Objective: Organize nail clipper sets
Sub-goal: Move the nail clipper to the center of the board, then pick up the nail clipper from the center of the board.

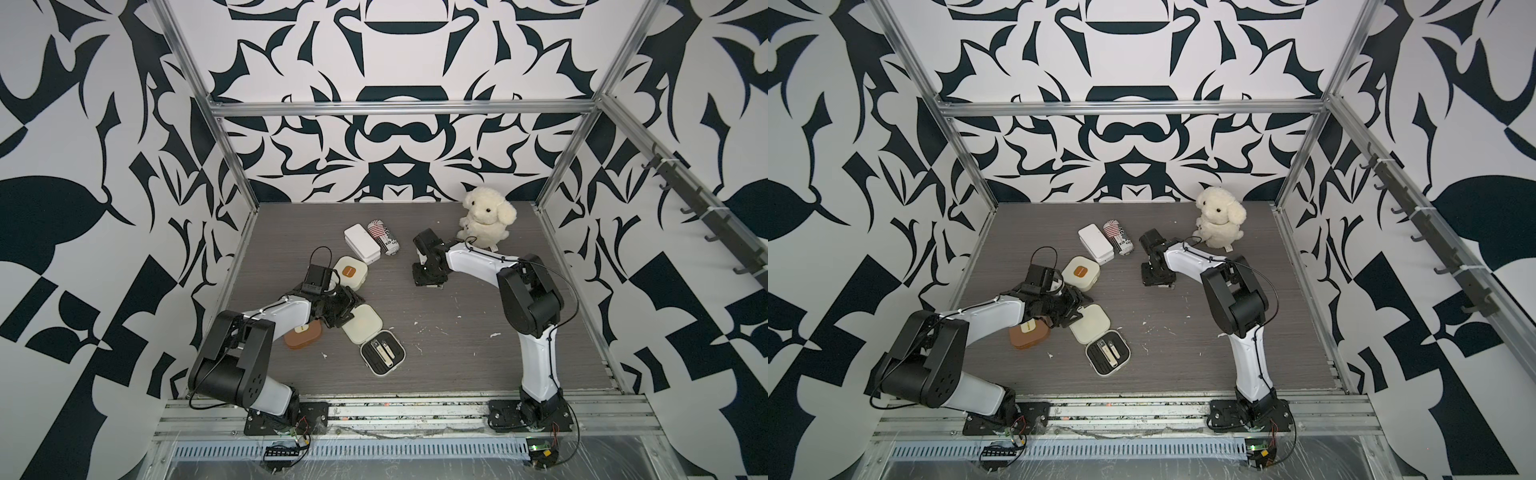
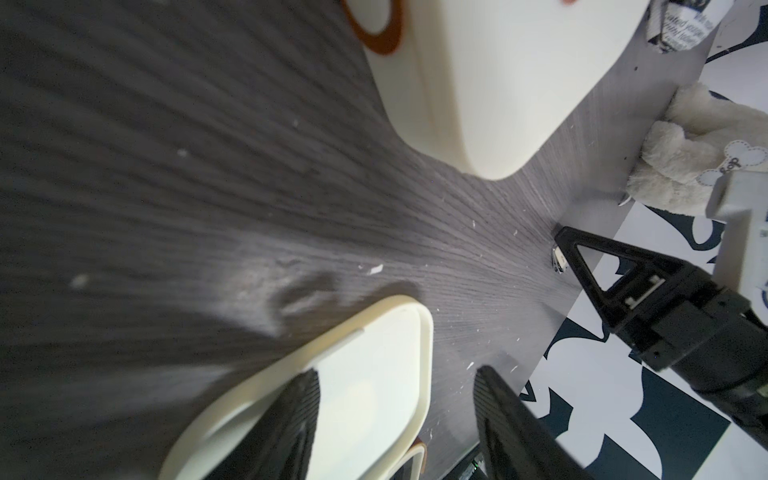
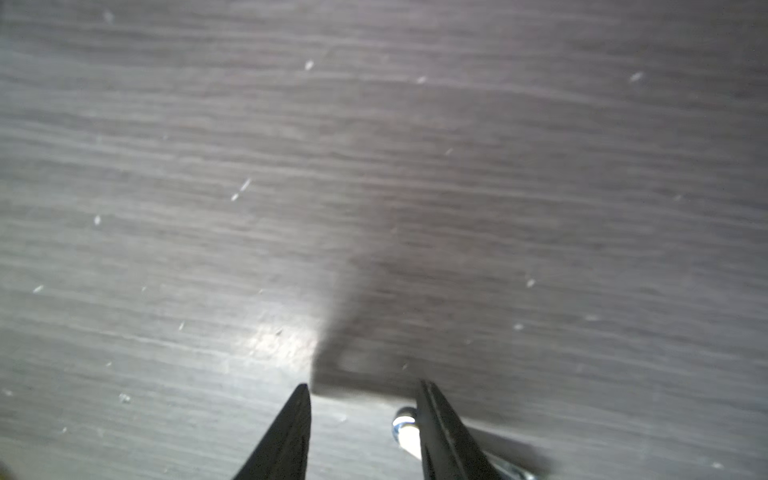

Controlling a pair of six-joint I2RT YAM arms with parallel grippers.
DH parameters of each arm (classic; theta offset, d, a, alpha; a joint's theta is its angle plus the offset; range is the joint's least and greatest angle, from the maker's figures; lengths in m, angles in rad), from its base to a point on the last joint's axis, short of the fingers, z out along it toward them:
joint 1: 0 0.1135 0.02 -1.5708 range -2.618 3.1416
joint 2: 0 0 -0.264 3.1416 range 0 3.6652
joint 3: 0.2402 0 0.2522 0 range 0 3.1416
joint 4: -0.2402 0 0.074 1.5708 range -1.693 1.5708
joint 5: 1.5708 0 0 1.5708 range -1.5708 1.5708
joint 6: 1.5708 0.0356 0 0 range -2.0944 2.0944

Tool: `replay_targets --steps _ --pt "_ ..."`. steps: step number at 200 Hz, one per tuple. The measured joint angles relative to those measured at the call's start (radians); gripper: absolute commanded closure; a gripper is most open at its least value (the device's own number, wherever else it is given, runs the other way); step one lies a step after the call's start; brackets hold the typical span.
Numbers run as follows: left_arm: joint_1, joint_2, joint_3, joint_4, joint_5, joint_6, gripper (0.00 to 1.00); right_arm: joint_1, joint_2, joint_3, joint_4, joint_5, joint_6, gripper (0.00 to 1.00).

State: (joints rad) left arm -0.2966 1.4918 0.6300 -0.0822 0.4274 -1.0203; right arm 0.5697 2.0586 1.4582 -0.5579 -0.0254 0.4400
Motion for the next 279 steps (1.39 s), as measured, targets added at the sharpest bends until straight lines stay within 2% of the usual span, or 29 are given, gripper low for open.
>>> replay_targets --steps 51,105,150,198,232,279 --pt "0.000 0.000 0.000 0.000 0.000 0.000 0.36 0.051 -0.103 -0.151 0.018 0.026 0.051 0.55" --pt "0.000 0.000 0.000 0.000 0.000 0.000 0.36 0.020 -0.187 -0.270 0.012 0.094 0.088 0.56" --pt "0.000 0.000 0.000 0.000 0.000 0.000 0.36 0.005 -0.224 -0.287 -0.010 0.084 0.084 0.58" --pt "0.000 0.000 0.000 0.000 0.000 0.000 0.36 0.008 -0.348 -0.251 -0.054 0.078 0.053 0.55" --pt "0.000 0.000 0.000 0.000 0.000 0.000 0.36 -0.020 -0.309 -0.184 -0.090 0.098 0.019 0.54" --pt "0.000 0.000 0.000 0.000 0.001 0.000 0.36 -0.074 -0.160 -0.138 -0.127 0.098 -0.018 0.55"
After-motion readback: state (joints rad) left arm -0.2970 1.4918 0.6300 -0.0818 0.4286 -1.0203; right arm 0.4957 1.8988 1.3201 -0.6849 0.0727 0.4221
